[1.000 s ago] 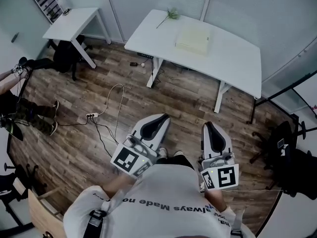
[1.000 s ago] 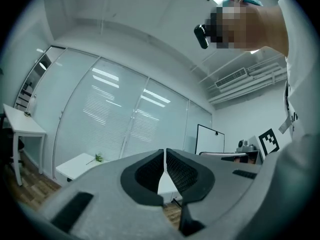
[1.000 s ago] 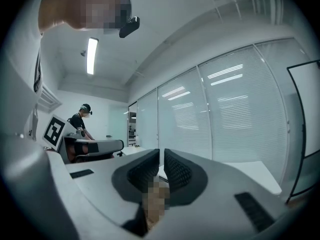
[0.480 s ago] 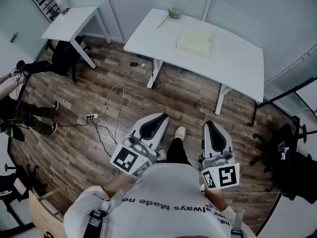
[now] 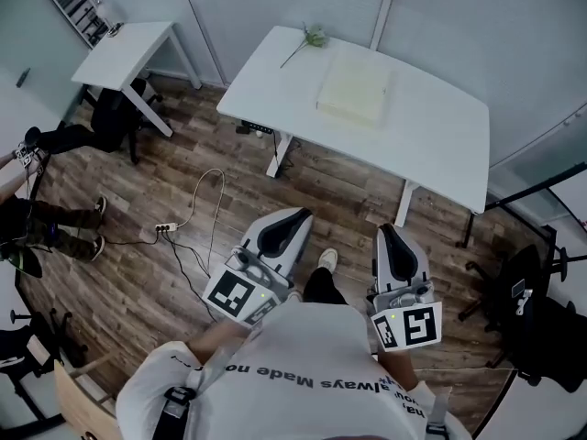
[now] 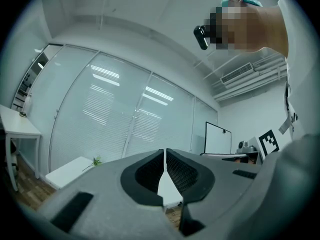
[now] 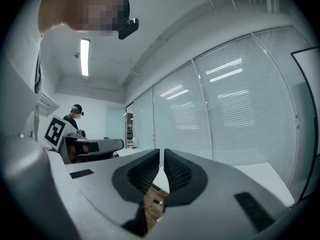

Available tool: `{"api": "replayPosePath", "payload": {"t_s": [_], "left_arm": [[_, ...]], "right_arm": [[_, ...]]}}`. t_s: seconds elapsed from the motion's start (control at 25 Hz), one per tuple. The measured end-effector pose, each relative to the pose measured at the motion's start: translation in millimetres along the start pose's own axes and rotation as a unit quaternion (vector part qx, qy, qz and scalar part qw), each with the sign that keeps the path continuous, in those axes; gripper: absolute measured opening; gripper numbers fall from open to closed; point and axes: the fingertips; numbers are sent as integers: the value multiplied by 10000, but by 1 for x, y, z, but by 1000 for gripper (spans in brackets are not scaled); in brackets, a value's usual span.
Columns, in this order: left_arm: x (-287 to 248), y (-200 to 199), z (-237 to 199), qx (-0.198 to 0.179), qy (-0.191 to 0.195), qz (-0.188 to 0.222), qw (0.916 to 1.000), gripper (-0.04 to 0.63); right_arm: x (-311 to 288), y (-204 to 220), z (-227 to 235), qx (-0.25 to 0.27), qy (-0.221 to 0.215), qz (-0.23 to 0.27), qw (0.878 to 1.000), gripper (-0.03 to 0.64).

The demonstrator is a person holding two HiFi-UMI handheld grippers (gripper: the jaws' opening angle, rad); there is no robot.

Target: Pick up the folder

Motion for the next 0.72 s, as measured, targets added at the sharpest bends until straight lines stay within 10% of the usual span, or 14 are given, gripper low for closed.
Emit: {"api": "replayPosePath", "payload": {"t_s": [0.72], "left_arm": [[-161,-29,-37,-91,-112,21,9999,21]], "right_arm": [[-83,-29,140,-3,-83,-22,10000,31]]}}
Point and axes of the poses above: the fingertips, and each gripper's own axes: x backward along the fingers, z to its right, y out of its underside, and after that the axes turned 9 degrees about -z, right-handed
